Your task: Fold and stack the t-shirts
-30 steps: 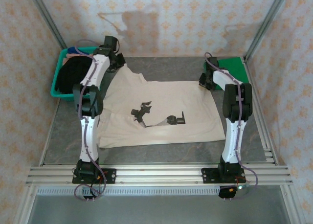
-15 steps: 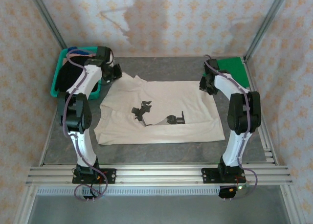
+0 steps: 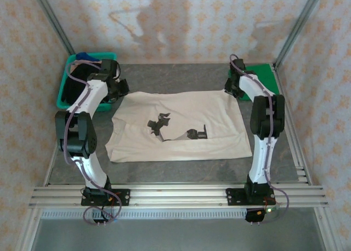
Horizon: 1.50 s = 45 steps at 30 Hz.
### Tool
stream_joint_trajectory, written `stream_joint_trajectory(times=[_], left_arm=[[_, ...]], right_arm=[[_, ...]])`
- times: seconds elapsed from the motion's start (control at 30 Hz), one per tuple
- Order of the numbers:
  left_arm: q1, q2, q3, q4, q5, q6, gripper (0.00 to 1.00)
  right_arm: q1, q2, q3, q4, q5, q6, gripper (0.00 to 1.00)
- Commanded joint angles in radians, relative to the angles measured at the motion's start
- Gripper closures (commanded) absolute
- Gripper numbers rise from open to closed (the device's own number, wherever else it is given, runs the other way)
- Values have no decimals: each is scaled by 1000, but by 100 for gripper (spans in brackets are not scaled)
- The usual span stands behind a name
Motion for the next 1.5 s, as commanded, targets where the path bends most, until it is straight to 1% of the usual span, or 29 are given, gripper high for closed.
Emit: stream_joint_trajectory(times=[0.0,0.1,0.23,0.47,0.5,0.63,0.67,0.77,0.8,0.87,0.97,1.1,1.17,1.37,1.47], left_arm=[[23,-33,-2,-21,-52,17,100],[35,-36,7,-31,-67,19,100],[42,-27,14,-24,-42,20,100],[44,-11,33,-31,-40,23,100],[45,-8,37,-31,-40,21,100],[48,15,78,-41,-31,22,100],[48,26,98,-45,-26,22,100],[47,74,198,-81,-3,23,100],[48,81,237,-99,9,22,100],[47,126,290,-117,32,16,100],[46,119,313,-116,58,12,100],[46,78,280,-111,46,26,100],[46,51,252,-93,33,27,100],[47,78,246,-92,56,19,100],[47,78,242,-95,48,23,100]], right_arm=[[-14,88,119,-54,-19,24,67],[-14,135,164,-49,-26,51,66],[-14,187,201,-40,-27,75,65],[-14,262,271,-60,8,78,65],[-14,267,276,-62,11,78,66],[-15,274,306,-82,17,71,75],[-14,274,316,-89,20,66,79],[-15,271,358,-127,22,52,98],[-15,264,362,-134,20,49,100],[-14,231,343,-125,10,48,100],[-14,155,275,-89,-4,47,100],[-15,45,159,-35,-13,39,100],[-14,16,124,-10,-17,44,100],[-14,84,175,-10,-42,53,100],[-14,93,175,-11,-47,57,100]])
